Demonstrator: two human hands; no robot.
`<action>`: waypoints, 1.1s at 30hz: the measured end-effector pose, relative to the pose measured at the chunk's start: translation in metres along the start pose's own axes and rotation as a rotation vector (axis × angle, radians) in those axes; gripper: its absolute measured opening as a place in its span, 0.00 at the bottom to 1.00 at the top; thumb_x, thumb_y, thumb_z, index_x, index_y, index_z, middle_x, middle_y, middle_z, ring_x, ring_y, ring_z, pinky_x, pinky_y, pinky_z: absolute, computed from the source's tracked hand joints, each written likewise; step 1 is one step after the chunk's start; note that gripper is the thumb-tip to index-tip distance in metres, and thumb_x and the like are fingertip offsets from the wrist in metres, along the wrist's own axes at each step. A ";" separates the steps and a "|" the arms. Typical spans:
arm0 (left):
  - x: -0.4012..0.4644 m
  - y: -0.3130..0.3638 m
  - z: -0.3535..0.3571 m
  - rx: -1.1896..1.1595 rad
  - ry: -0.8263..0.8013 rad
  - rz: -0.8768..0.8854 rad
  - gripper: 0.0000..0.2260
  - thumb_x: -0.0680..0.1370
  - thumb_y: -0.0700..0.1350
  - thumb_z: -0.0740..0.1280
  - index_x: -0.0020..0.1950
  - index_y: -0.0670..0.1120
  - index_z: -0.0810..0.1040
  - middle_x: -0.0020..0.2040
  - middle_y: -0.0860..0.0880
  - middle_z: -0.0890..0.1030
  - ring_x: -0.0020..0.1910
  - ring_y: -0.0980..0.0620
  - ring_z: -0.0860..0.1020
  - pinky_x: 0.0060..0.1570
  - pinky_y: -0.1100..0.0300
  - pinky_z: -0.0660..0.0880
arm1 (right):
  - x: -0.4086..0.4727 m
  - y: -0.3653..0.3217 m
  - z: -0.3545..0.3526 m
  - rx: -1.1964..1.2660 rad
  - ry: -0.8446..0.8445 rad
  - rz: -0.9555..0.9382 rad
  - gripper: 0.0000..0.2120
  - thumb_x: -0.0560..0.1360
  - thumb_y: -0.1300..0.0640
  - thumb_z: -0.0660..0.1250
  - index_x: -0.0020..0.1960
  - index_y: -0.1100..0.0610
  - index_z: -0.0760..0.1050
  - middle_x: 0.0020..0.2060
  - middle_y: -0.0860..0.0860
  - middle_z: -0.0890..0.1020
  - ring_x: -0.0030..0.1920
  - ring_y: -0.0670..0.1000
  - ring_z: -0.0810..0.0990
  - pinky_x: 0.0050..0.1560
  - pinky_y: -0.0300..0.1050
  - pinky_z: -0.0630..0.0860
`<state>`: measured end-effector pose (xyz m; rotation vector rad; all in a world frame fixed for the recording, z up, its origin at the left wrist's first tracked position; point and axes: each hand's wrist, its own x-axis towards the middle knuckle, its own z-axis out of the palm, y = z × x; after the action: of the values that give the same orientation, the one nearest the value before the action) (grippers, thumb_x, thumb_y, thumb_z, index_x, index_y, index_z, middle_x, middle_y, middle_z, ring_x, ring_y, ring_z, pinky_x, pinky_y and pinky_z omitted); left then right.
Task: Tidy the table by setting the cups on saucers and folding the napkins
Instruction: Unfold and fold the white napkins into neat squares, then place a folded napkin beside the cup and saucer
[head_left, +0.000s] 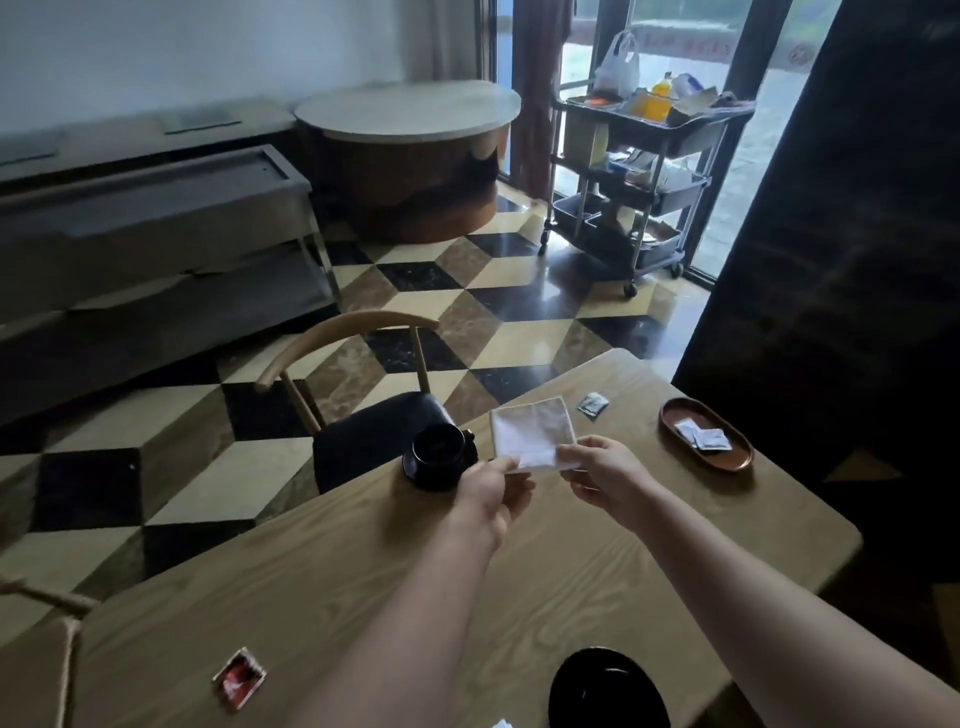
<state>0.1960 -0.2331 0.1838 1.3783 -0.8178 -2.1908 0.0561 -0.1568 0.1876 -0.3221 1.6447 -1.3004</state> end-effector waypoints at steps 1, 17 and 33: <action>0.017 -0.002 0.002 -0.058 0.034 -0.035 0.04 0.80 0.38 0.64 0.47 0.39 0.76 0.32 0.43 0.79 0.26 0.51 0.77 0.26 0.63 0.75 | 0.020 0.001 0.000 -0.011 -0.014 0.021 0.07 0.74 0.62 0.71 0.41 0.56 0.74 0.33 0.53 0.76 0.29 0.47 0.73 0.29 0.37 0.68; 0.240 -0.020 0.027 -0.192 0.281 -0.116 0.05 0.79 0.36 0.66 0.45 0.44 0.75 0.32 0.46 0.78 0.28 0.52 0.78 0.30 0.62 0.74 | 0.278 0.019 0.001 -0.375 -0.051 0.104 0.07 0.71 0.67 0.69 0.38 0.56 0.75 0.27 0.50 0.75 0.24 0.45 0.71 0.25 0.34 0.69; 0.303 -0.053 0.009 -0.028 0.402 -0.286 0.09 0.81 0.42 0.65 0.51 0.36 0.76 0.39 0.42 0.82 0.30 0.49 0.81 0.23 0.61 0.77 | 0.334 0.073 0.012 -0.877 0.192 0.017 0.08 0.70 0.53 0.71 0.47 0.54 0.77 0.48 0.53 0.83 0.50 0.55 0.79 0.43 0.44 0.68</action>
<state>0.0588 -0.3822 -0.0483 1.9341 -0.4634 -2.0016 -0.0721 -0.3702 -0.0477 -0.7108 2.3145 -0.5336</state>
